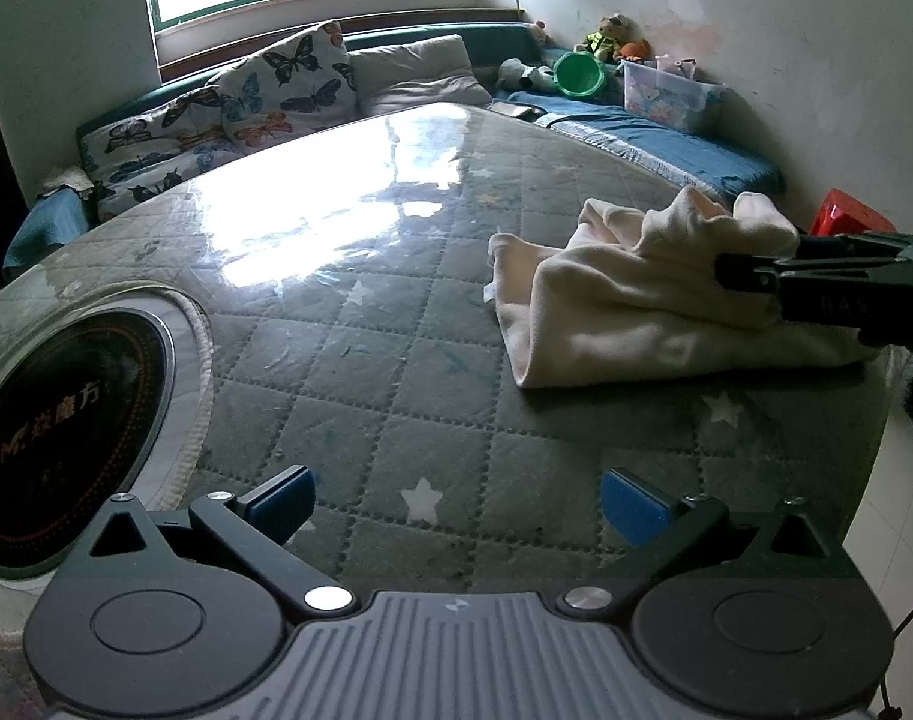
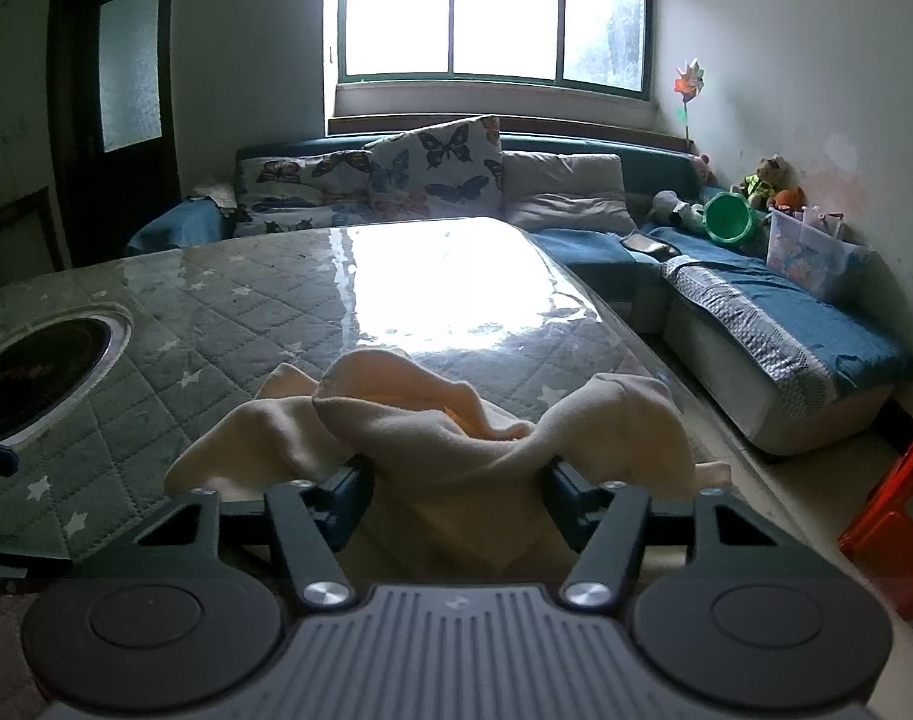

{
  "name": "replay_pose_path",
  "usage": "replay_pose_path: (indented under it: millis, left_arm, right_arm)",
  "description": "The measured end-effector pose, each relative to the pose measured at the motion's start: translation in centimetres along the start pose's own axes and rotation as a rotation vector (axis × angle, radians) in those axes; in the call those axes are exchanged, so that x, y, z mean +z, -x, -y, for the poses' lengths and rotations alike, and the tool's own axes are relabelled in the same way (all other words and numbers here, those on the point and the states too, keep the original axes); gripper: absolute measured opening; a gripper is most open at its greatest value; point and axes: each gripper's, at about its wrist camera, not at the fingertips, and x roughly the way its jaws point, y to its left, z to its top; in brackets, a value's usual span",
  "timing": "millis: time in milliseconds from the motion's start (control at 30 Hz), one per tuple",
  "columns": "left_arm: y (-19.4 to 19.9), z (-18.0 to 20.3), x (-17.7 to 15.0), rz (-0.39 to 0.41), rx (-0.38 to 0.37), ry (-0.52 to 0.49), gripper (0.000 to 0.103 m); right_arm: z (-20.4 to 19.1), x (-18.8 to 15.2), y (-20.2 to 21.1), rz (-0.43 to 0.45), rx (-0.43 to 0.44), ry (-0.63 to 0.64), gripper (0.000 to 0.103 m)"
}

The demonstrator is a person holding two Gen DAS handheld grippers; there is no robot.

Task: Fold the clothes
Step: 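Close the right gripper on the raised fold of the cloth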

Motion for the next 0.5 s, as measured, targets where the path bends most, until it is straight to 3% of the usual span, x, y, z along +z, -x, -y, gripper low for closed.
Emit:
replay_pose_path:
  millis: [500]
  left_arm:
    - [-0.01, -0.08, -0.10, 0.002, 0.005, -0.001, 0.103]
  right_arm:
    - [-0.22, -0.26, 0.66, 0.005, 0.025, 0.019, 0.033]
